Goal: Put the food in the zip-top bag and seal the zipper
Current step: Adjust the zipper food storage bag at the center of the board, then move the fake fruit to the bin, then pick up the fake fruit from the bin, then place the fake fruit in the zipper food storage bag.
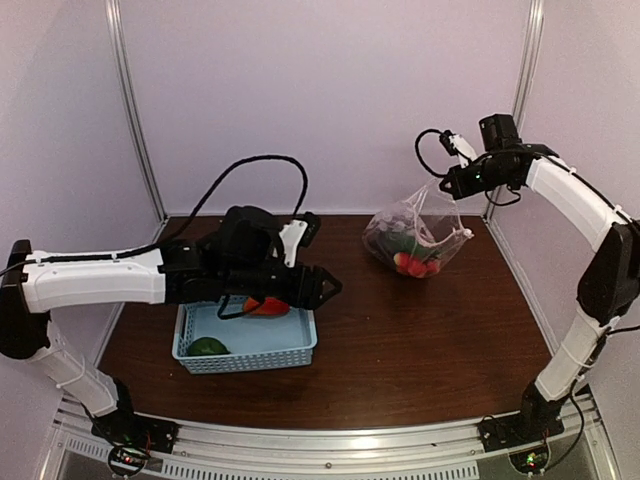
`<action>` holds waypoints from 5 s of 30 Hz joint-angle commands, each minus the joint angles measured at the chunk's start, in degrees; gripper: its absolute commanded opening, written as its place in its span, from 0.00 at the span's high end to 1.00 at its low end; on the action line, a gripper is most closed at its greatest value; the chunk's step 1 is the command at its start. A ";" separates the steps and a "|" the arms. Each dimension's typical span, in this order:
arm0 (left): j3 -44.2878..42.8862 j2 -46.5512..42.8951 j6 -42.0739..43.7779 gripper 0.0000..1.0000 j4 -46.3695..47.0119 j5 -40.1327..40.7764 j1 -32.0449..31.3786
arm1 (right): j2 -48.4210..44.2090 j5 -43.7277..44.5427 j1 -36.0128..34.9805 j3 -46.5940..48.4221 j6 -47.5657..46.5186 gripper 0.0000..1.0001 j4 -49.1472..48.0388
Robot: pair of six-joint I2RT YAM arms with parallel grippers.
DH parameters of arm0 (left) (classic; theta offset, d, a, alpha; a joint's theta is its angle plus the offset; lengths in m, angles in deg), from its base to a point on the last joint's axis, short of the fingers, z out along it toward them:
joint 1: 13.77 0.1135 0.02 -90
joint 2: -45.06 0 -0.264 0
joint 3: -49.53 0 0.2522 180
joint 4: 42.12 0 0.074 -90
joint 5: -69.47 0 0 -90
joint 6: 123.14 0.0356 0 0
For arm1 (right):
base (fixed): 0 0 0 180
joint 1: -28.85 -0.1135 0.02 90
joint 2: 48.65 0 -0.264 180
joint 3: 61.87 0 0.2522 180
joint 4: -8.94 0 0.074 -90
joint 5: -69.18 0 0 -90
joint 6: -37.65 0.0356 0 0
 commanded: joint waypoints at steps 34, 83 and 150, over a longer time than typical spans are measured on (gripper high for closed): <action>6.08 8.68 12.03 0.02 -14.85 8.24 19.09 | -14.84 -6.67 -10.80 -25.24 -2.81 1.00 -8.06; -2.90 21.52 19.99 0.26 -14.88 -1.18 16.51 | -16.15 -7.20 -10.69 -27.07 -1.92 1.00 -8.64; -45.21 38.32 -21.70 0.15 5.11 8.37 -4.36 | -17.24 -11.26 -10.80 -14.82 3.75 1.00 -2.18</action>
